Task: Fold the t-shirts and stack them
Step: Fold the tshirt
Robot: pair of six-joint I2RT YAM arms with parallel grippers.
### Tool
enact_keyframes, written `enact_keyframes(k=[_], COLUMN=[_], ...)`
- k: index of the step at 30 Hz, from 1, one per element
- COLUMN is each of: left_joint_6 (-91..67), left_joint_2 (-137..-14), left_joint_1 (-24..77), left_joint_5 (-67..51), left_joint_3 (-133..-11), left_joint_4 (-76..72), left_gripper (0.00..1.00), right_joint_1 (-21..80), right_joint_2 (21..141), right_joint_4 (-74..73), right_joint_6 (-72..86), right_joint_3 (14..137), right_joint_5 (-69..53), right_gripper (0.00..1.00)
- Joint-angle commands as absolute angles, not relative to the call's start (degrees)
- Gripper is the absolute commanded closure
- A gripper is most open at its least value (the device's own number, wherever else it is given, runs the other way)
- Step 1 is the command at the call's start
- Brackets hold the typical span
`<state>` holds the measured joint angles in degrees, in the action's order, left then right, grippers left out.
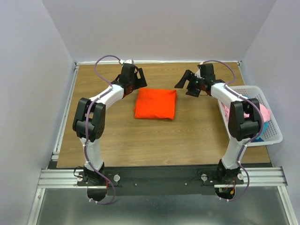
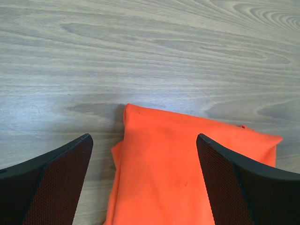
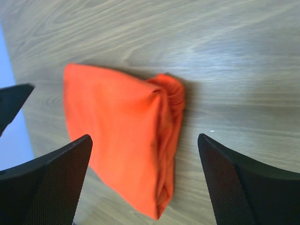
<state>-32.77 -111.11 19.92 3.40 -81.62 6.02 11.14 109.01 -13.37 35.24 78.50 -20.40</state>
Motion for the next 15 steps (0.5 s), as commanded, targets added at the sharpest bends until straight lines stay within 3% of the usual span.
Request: enact_keyframes(k=[1,8,15], left_joint_6=[-32.1,-33.0,-34.7], left_joint_2=[-106.1,-100.8,-102.4], left_joint_1=[20.5,22.5,25.5], left_joint_5=[1.7,-2.9,-9.5], left_joint_3=[-79.5,-72.6,-67.7], left_joint_4=[5.4,1.6,-4.1], left_gripper=[0.02,0.02,0.02], right_joint_1=[11.4,15.7,20.0], right_joint_2=[103.3,96.2,102.6], right_joint_4=[-13.3,-12.8,-10.0], right_joint_6=[33.1,32.9,32.6], right_joint_3=[77.0,70.7,72.4], right_joint_5=[-27.7,-28.5,-29.1], right_gripper=[0.0,0.0,0.0])
